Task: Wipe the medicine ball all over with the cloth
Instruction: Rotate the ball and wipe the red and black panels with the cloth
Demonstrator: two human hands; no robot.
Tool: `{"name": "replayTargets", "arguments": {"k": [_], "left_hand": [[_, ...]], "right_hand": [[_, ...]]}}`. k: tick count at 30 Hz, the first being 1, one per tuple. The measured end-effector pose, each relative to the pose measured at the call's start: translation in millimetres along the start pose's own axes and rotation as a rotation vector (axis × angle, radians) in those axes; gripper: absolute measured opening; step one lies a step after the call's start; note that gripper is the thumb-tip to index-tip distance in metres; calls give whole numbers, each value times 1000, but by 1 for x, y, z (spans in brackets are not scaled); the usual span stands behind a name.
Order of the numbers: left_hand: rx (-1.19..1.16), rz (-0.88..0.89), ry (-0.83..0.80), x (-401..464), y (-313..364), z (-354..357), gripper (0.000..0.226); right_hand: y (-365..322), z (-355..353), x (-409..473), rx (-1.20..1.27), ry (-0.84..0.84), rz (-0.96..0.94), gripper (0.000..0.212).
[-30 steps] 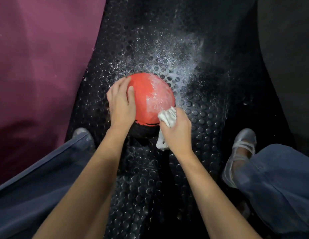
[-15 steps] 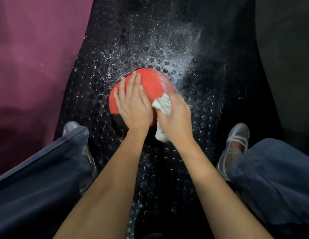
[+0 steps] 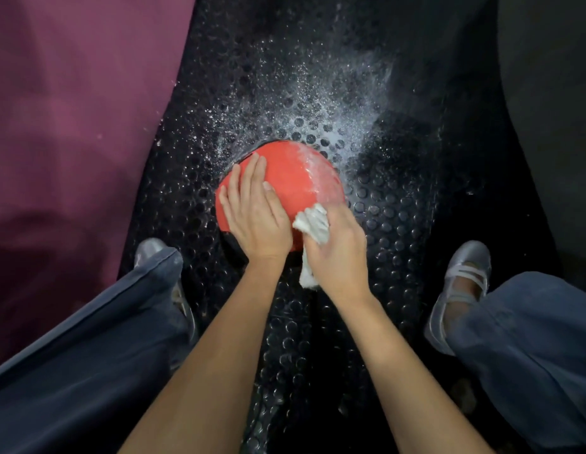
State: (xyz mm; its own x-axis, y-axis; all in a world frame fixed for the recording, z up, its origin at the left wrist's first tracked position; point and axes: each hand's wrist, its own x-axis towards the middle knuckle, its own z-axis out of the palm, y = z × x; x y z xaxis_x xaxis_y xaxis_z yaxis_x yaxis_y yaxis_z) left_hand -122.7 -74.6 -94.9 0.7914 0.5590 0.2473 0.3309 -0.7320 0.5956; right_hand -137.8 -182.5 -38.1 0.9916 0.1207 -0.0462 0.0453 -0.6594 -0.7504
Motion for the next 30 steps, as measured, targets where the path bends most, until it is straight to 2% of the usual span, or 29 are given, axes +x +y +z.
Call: {"name": "replayTargets", "arguments": {"k": [3, 6, 11, 15, 18, 21, 23, 25, 27, 30], "left_hand": [[4, 50, 10, -4, 0, 2, 46], [7, 22, 19, -3, 2, 5, 46], [8, 10, 31, 0, 5, 5, 47], [22, 16, 11, 2, 4, 5, 47], [30, -1, 20, 3, 8, 8, 47], [49, 15, 49, -3, 10, 11, 46], [66, 22, 53, -1, 11, 12, 45], [80, 42, 38, 0, 13, 12, 45], [77, 58, 34, -1, 12, 10, 45], [51, 73, 29, -6, 9, 7, 44]], "right_hand": [[-7, 3, 31, -53, 20, -41, 35], [-4, 3, 25, -41, 19, -33, 42], [6, 1, -6, -19, 11, -47, 19], [1, 1, 22, -67, 13, -45, 22], [-1, 2, 38, 36, 76, 47, 27], [-2, 2, 54, 78, 105, 77, 19], [-3, 0, 68, 59, 59, 69, 13], [-6, -5, 79, 13, 1, 63, 18], [-6, -9, 74, 24, -41, 44, 12], [-2, -13, 43, 5, -71, -35, 31]]}}
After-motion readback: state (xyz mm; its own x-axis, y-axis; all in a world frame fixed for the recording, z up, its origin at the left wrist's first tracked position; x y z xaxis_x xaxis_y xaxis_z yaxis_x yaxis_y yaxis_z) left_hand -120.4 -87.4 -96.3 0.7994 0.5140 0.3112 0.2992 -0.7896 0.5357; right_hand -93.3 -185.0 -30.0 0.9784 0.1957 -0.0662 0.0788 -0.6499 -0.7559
